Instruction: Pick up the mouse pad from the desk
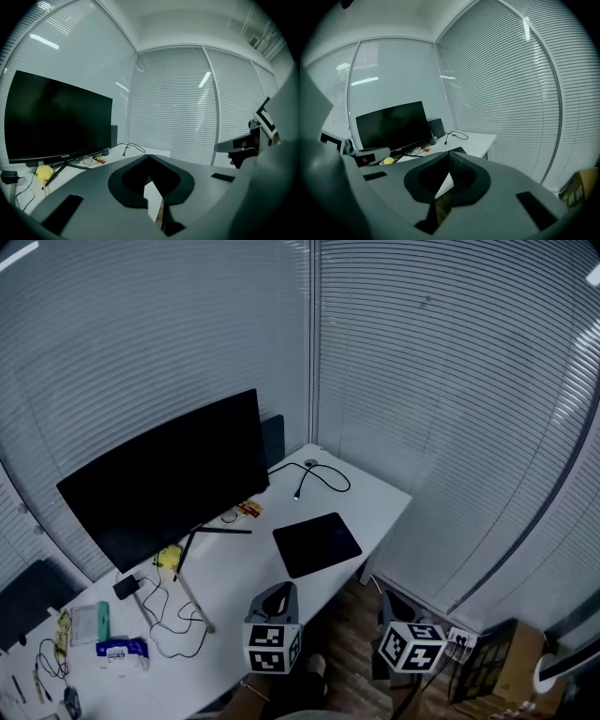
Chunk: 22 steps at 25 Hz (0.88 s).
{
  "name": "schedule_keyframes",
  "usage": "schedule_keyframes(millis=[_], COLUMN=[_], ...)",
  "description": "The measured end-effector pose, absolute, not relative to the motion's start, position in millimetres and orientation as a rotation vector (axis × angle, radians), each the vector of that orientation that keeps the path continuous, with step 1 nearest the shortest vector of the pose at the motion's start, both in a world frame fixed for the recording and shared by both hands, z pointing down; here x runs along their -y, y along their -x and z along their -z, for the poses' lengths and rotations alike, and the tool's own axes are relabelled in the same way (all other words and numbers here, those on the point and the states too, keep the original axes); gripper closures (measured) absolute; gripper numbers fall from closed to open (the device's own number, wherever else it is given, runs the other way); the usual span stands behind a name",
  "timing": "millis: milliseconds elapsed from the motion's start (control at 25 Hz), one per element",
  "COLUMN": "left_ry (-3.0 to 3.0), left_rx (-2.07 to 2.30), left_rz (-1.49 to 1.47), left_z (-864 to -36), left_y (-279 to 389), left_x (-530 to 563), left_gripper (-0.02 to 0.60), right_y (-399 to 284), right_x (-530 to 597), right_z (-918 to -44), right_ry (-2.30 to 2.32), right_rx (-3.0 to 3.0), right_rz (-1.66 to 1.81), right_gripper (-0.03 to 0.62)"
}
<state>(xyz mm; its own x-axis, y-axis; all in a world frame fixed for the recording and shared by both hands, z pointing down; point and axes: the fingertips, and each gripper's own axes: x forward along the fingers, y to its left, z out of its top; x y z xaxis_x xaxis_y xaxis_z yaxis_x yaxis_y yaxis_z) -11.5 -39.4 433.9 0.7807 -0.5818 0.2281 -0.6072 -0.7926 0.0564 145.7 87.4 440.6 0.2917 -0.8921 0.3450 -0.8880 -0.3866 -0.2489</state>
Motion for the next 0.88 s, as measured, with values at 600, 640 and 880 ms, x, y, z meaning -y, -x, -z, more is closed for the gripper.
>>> schedule_keyframes(millis=[600, 640, 880], left_ry=[-2.833, -2.829, -2.807], left_rx=[0.975, 0.985, 1.027], left_rz=[-0.277, -0.275, -0.256], left_z=[-440, -440, -435], left_y=[-44, -47, -65], left_x=[102, 108, 140], left_gripper=[0.565, 0.565, 0.565], right_y=[-204, -208, -235], right_x=[-22, -16, 14], right_z=[-435, -434, -432], right_ry=[2.545, 2.547, 2.545], right_rx=[-1.779, -1.783, -1.807], right_rz=[0.631, 0.629, 0.633], right_gripper=[0.562, 0.562, 0.562])
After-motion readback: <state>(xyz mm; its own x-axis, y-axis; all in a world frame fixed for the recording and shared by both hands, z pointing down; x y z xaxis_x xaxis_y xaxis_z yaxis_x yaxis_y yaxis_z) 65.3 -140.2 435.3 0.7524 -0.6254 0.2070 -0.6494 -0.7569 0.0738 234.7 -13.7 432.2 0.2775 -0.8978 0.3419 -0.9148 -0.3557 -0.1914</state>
